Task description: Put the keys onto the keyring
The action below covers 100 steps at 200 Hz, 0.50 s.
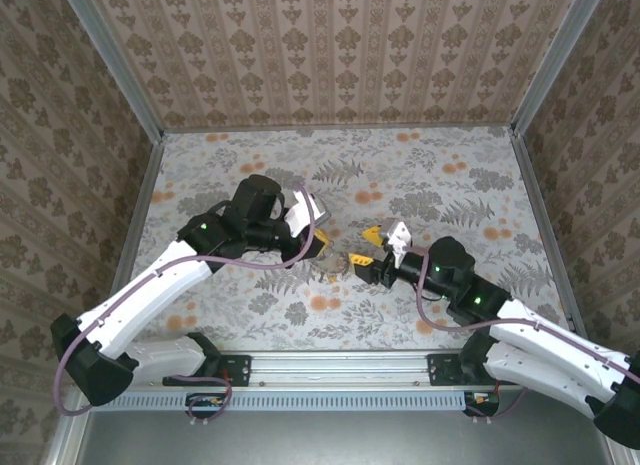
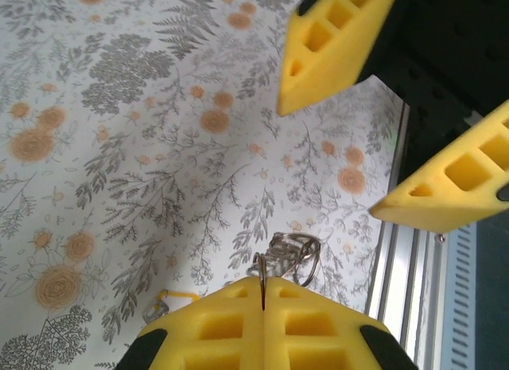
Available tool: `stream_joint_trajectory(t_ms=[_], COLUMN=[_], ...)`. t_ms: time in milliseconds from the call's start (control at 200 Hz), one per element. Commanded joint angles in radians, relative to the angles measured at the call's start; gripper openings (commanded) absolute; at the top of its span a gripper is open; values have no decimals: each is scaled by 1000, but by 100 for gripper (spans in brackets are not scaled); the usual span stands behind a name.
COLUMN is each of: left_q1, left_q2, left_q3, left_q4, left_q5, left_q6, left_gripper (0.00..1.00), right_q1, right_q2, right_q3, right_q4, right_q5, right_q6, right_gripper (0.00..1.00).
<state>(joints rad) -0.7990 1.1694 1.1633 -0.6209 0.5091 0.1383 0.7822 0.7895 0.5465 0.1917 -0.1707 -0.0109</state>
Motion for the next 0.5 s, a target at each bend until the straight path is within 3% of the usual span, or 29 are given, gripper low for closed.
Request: stream_joint_trajectory(t_ms=[0,295,495], left_q1=[-13,-34,-34], left_q2=[8,26,29], left_q3=[48,47,49], left_q4=[-90,-126,-137], left_q5=[67,73,121], left_q6=[120,182,199], left_gripper=[0,0,0], right_q1=[-8,-7,3], right_q2=[55,100,121], right_q3=[83,83,74], right_q4=[-84,-95,-88], right_q5=[-128,-290,-335], right_q6=[-41,-34,-31], right_gripper=[55,35,29])
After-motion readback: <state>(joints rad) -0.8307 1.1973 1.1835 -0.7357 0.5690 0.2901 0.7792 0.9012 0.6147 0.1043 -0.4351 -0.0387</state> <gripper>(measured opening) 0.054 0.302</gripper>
